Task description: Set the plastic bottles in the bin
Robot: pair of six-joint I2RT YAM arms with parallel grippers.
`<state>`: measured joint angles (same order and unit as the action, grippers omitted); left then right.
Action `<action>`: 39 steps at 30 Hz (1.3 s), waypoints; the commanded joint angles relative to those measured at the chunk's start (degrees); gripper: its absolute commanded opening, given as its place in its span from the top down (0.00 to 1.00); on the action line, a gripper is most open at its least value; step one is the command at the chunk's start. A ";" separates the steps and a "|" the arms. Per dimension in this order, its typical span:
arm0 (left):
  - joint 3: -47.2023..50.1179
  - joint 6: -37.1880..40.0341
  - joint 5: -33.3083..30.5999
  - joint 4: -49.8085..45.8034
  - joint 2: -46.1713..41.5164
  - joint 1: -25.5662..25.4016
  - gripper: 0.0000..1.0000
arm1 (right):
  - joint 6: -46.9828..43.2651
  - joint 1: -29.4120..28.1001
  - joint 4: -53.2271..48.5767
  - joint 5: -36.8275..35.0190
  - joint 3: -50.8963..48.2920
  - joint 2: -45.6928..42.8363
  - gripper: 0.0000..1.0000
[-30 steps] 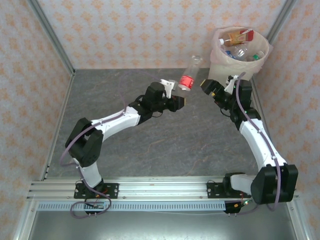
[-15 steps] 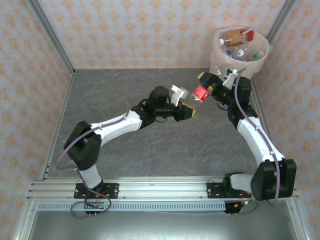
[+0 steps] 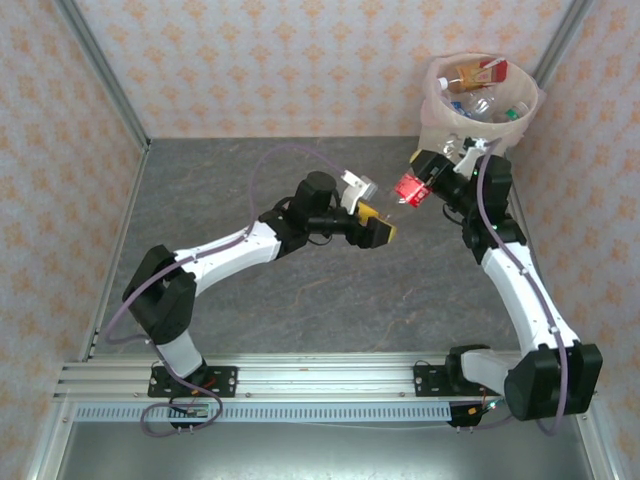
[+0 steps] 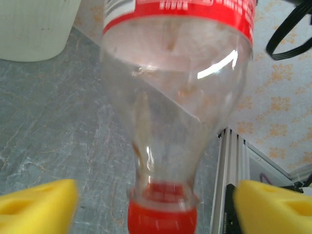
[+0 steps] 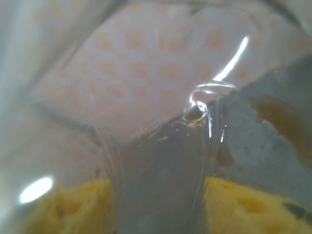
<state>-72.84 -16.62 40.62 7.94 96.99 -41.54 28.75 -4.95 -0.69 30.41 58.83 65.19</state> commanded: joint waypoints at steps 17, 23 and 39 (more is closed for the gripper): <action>18.92 -2.20 -28.99 6.08 -18.68 0.74 0.00 | -34.56 1.84 -2.98 -55.45 39.44 18.45 0.57; 20.54 -0.88 -31.48 5.68 -20.04 0.81 0.00 | -39.21 3.01 5.25 -55.51 52.05 34.54 0.59; 22.65 -1.60 -33.10 6.98 -20.60 1.31 0.00 | -79.18 0.45 28.89 -65.34 63.86 55.43 0.62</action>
<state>-50.39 -18.33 8.62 12.67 77.08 -40.82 -37.85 -2.59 13.63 -32.51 126.63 121.73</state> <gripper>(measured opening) 0.993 0.485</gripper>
